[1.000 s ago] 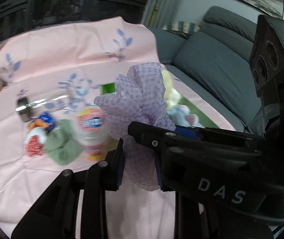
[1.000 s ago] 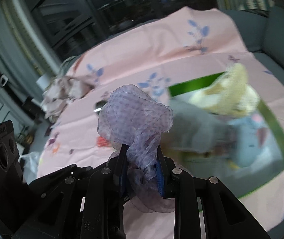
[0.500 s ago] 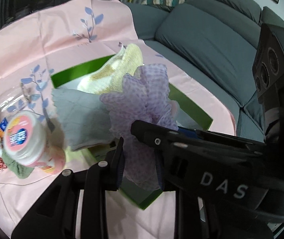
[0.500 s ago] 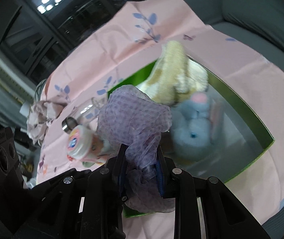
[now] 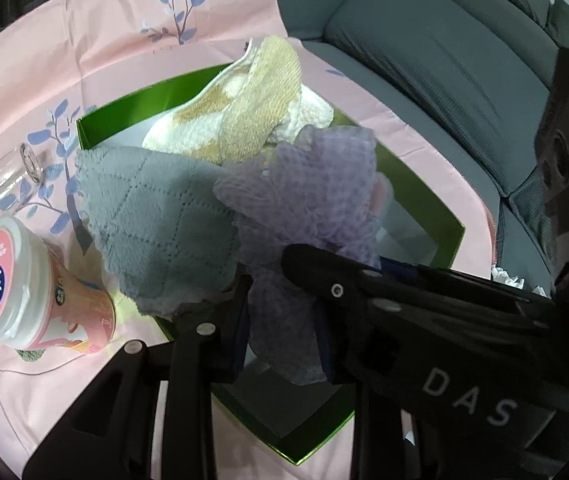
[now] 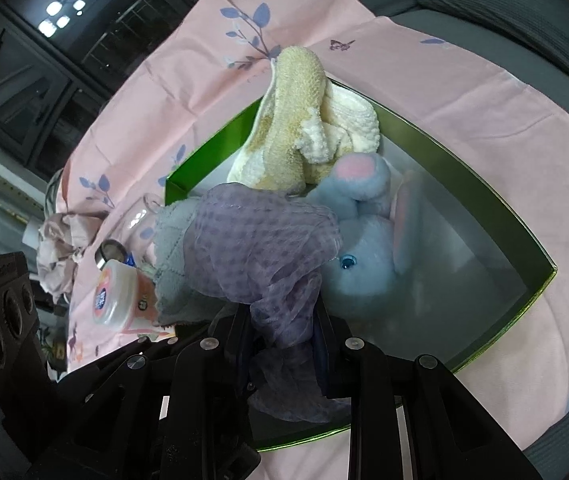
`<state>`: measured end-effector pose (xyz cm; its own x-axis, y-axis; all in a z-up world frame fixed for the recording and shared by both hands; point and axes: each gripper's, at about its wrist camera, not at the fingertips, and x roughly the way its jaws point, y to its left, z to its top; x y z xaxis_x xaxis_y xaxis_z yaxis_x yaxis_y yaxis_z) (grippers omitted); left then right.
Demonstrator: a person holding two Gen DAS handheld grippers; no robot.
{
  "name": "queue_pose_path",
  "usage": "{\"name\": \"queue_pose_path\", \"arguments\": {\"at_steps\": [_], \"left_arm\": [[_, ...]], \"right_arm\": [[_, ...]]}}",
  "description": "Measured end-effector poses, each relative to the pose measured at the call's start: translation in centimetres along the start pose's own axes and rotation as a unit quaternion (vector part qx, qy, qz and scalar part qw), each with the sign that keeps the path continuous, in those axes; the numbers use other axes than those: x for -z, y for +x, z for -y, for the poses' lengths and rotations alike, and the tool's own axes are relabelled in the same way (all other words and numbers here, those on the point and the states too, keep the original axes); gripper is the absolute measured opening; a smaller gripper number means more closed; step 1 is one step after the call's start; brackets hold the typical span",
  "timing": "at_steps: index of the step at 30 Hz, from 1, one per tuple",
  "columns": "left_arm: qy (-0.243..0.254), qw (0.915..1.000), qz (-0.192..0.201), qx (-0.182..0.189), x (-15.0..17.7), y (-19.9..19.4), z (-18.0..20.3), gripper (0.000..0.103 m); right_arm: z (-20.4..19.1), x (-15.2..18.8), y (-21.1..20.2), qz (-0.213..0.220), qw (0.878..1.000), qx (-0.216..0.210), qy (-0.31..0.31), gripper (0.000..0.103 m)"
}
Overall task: Organize soft objects
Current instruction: 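Carry the purple puff with the right gripper into the green box and release, then move the right gripper back over the pile of items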
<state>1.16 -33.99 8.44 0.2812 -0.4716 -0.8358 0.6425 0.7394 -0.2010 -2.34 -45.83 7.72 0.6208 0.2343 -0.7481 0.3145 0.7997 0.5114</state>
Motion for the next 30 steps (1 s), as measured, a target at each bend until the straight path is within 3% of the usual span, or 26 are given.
{"name": "queue_pose_path", "arguments": {"at_steps": [11,19,21,22,23,30], "left_arm": [[-0.014,0.9999,-0.004,-0.001,-0.5,0.7,0.1,0.038],[-0.006,0.9999,0.013,-0.006,0.0,-0.3,0.2,0.062],[-0.008,0.9998,0.017,0.003,0.1,-0.9,0.1,0.070],[-0.008,0.9998,0.020,0.004,0.2,-1.1,0.0,0.076],[-0.009,0.9997,0.024,0.006,0.3,-1.4,-0.1,0.078],[-0.005,0.9988,0.046,0.017,0.7,-3.6,0.0,0.087]], "right_arm": [[1.0,-0.6,0.2,0.021,0.999,0.021,0.022,0.026],[1.2,-0.6,-0.3,0.021,0.999,0.018,0.027,0.027],[1.5,-0.6,-0.8,0.026,0.999,0.014,0.034,0.039],[1.6,-0.6,-1.1,0.031,0.999,0.015,0.036,0.059],[1.8,-0.5,-1.7,0.042,0.998,0.017,0.040,0.073],[2.7,-0.3,-4.3,0.088,0.994,-0.002,0.062,0.077]]}}
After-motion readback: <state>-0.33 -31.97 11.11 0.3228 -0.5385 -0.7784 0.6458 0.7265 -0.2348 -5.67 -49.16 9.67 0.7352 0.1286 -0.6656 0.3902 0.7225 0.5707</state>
